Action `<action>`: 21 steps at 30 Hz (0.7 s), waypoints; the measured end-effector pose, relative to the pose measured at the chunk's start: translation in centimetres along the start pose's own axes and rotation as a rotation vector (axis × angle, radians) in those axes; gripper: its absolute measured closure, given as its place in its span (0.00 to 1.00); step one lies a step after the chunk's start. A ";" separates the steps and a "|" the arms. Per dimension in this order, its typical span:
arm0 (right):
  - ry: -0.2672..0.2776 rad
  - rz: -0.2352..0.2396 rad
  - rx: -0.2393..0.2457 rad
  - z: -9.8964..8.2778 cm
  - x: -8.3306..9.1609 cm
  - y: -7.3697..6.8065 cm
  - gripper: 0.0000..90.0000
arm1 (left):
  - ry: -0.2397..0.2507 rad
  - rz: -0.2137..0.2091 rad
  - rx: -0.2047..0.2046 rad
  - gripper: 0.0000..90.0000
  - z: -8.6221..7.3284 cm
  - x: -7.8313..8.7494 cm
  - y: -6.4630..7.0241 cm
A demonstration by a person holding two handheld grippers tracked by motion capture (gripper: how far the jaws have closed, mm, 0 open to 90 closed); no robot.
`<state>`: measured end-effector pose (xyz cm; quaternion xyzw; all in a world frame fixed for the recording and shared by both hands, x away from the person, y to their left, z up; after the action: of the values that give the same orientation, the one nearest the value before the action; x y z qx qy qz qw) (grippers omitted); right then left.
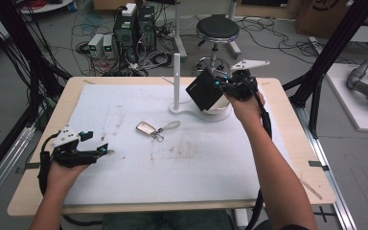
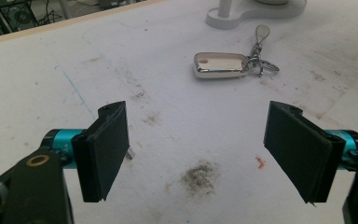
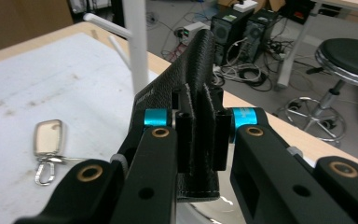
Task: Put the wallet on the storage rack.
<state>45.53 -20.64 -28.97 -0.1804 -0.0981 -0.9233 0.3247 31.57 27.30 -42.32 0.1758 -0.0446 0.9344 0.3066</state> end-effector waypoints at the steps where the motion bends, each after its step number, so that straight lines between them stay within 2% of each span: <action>1: -0.003 -0.007 0.004 0.0 -0.1 0.2 0.94 | 0.002 0.000 0.001 0.25 0.0 0.0 0.0; 9: -0.021 -0.059 -0.012 0.1 -0.9 2.2 0.94 | -0.001 0.001 -0.001 0.25 0.0 -0.1 0.1; 11: -0.026 -0.086 -0.010 0.1 -1.3 2.8 0.94 | -0.001 0.005 0.002 0.25 0.0 0.0 0.0; 21: -0.041 -0.123 -0.034 -0.6 -1.7 4.2 0.94 | -0.005 0.014 0.006 0.25 -0.3 0.4 -0.2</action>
<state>49.26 -23.09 -29.96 -0.1985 -0.0998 -0.9390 0.2623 31.27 27.71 -42.50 0.1789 -0.0438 0.9361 0.2996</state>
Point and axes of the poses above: each handheld gripper's, and its own axes: x roughly backward along the jaws, z roughly out of its top, y roughly to its right, the point moved 2 cm from there along -x, roughly forward along the jaws, and after that the axes turned 5 degrees about y, right-handed, at the moved point
